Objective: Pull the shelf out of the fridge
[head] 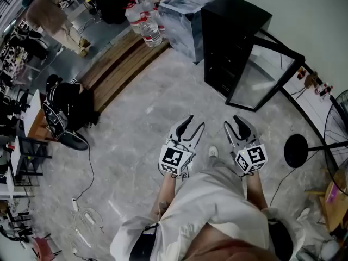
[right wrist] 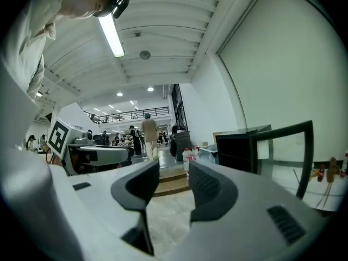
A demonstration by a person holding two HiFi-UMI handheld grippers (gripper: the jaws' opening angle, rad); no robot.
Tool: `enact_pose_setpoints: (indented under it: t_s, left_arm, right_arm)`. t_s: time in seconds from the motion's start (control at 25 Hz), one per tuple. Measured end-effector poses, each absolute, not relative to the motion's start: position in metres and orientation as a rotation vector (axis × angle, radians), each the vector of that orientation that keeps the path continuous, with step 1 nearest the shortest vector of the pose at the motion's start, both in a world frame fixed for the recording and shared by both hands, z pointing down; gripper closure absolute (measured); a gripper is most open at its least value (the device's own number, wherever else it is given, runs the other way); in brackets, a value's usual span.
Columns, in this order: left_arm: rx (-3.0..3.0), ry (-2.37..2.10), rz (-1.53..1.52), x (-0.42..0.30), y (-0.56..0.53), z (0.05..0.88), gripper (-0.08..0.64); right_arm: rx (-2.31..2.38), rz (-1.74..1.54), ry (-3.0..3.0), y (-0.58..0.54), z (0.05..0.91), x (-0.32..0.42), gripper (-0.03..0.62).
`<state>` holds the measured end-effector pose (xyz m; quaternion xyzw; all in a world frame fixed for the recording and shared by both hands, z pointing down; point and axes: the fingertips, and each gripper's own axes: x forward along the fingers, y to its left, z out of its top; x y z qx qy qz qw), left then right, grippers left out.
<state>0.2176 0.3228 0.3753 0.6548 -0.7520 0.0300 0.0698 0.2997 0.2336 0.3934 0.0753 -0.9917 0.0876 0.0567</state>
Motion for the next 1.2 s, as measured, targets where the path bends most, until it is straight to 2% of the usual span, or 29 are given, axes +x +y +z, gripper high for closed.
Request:
enact_pose_setpoints:
  t_s: [0.68, 1.2]
  left_arm:
    - [1.894, -2.323, 0.121, 0.164, 0.204, 0.365, 0.374]
    - [1.859, -2.328, 0.148, 0.146, 0.173, 0.374, 0.376]
  right_arm:
    - [0.116, 0.335, -3.008, 0.114, 0.392, 0.243, 0.426]
    - [0.069, 0.386, -3.004, 0.079, 0.403, 0.223, 0.425]
